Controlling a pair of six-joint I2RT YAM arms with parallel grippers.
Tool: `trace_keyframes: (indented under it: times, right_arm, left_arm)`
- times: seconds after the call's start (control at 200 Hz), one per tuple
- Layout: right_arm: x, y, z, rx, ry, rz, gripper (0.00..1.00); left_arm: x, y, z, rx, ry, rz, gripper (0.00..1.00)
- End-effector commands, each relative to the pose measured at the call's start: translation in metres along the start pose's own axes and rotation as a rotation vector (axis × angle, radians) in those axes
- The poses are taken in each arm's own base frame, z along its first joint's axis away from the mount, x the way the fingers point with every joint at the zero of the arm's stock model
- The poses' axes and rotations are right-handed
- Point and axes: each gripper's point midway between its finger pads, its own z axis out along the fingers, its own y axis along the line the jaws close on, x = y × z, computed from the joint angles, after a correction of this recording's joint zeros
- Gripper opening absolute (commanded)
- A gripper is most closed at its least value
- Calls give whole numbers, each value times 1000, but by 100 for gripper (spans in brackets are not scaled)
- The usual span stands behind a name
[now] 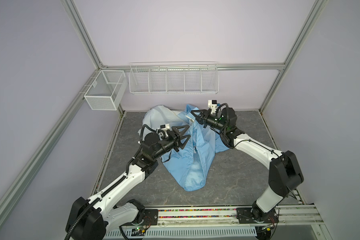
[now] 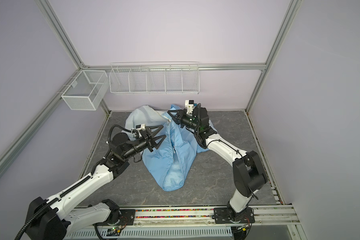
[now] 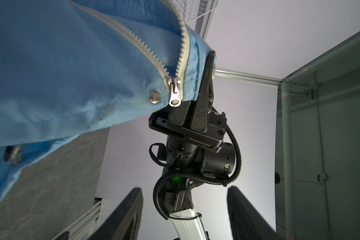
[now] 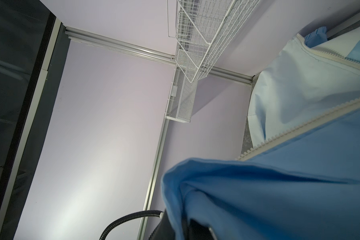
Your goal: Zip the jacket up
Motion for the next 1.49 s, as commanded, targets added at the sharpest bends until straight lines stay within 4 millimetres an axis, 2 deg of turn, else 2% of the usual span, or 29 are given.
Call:
trace_keyframes:
  times: [0.0, 0.06, 0.215, 0.285, 0.54, 0.635, 0.76, 0.865, 0.935, 1.02, 1.08, 1.145, 1.25, 1.33, 1.415, 1.49]
  right_arm:
    - [6, 35, -12, -57, -33, -85, 8]
    - [9, 35, -15, -48, -35, -94, 8]
    - [17, 39, -22, -45, -44, -96, 7]
    - [19, 42, -27, -47, -51, -102, 7]
    - [25, 54, -42, -45, -64, -125, 7]
    - [27, 54, -46, -39, -61, -129, 7]
    - [27, 50, -51, -10, -59, -129, 7]
    - [23, 34, -57, 47, -49, -108, 7]
    - [20, 20, -62, 77, -43, -82, 7]
    - [16, 13, -69, 87, -51, -75, 7]
    - [12, 11, -74, 95, -64, -84, 7]
    - [10, 8, -78, 113, -64, -100, 7]
    - [8, -8, -85, 187, -51, -112, 7]
    - [9, -36, -93, 302, -14, -112, 7]
    - [20, -85, -110, 492, 62, -95, 7]
    - [29, -135, -140, 687, 95, -36, 7]
  left_arm:
    - [-11, 3, 2, 80, -187, -117, 65]
    - [-8, 5, 0, 102, -256, -131, 67]
    - [-10, -5, -1, 153, -378, -71, 68]
    - [-11, -13, 4, 210, -397, -64, 68]
    - [-3, -16, 33, 390, -431, -114, 68]
    - [1, -18, 34, 451, -455, -114, 67]
    - [4, -13, 27, 445, -478, -90, 56]
    - [1, -5, 13, 338, -504, -34, 50]
    - [-1, 4, 0, 177, -528, 58, 48]
    - [-8, 30, -24, -134, -560, 168, 47]
    - [-13, 50, -47, -297, -586, 174, 52]
    - [-16, 68, -61, -335, -589, 122, 58]
    - [-18, 95, -68, -311, -581, 40, 60]
    - [-20, 106, -69, -360, -590, 63, 61]
    - [-23, 115, -63, -423, -585, 125, 61]
    - [-24, 126, -59, -471, -565, 131, 59]
